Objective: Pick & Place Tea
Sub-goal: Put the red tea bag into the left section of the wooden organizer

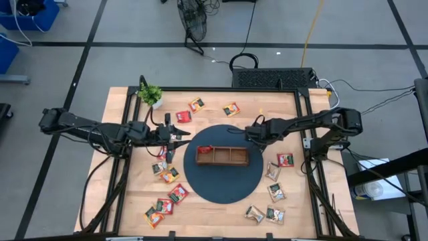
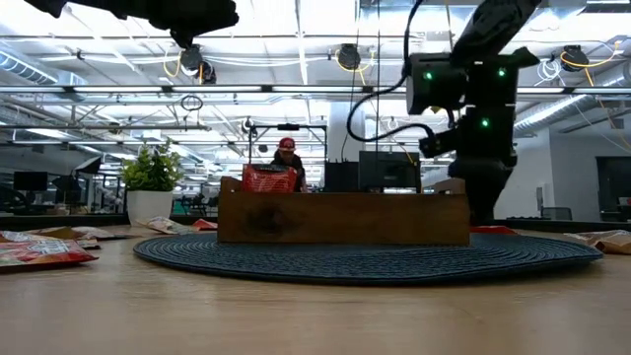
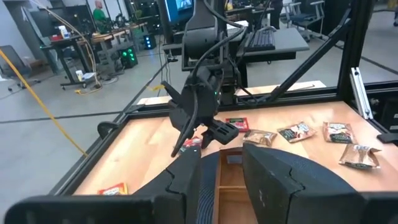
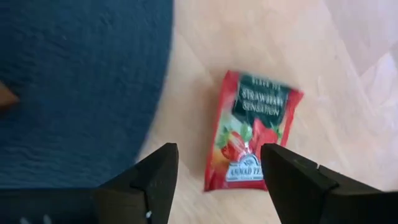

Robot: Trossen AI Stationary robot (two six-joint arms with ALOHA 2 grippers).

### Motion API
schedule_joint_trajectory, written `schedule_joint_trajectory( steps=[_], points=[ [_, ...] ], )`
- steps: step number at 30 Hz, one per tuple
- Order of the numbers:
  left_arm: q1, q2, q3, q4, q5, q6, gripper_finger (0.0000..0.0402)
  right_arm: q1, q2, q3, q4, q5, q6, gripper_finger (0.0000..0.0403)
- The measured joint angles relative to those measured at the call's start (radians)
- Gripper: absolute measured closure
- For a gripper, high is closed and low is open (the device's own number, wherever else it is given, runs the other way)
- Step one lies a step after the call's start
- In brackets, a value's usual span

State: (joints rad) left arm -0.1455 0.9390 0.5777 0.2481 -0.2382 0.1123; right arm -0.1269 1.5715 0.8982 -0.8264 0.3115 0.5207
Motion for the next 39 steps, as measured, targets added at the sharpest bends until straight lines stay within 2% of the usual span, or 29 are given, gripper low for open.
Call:
schedule_joint_trajectory(
  steps=[8, 14, 18, 25, 27, 33, 39],
  points=[
    [0.0, 0.0, 0.0, 0.001, 0.0, 0.0, 0.0279, -0.041, -0.006, -0.119, 0.095, -0.025, 0.039, 0.0193],
    [0.0, 0.0, 0.0, 0.002, 0.0, -0.002, 0.0279, -0.042, -0.004, -0.132, 0.116, -0.023, 0.044, 0.0215],
    [0.0, 0.0, 0.0, 0.003, 0.0, -0.003, 0.0279, -0.042, -0.003, -0.132, 0.122, -0.029, 0.053, 0.026],
    [0.0, 0.0, 0.0, 0.003, 0.0, -0.006, 0.0279, -0.037, -0.001, -0.132, 0.123, -0.02, 0.052, 0.0382],
    [0.0, 0.0, 0.0, 0.003, 0.0, -0.006, 0.0279, -0.027, -0.005, -0.133, 0.122, -0.012, 0.038, 0.0393],
    [0.0, 0.0, 0.0, 0.004, 0.0, -0.006, 0.0279, 0.033, -0.1, -0.106, 0.132, -0.013, 0.016, 0.04],
    [0.0, 0.0, 0.0, 0.007, 0.0, -0.023, 0.0279, 0.114, -0.29, -0.095, 0.386, -0.022, -0.066, 0.0402]
  ],
)
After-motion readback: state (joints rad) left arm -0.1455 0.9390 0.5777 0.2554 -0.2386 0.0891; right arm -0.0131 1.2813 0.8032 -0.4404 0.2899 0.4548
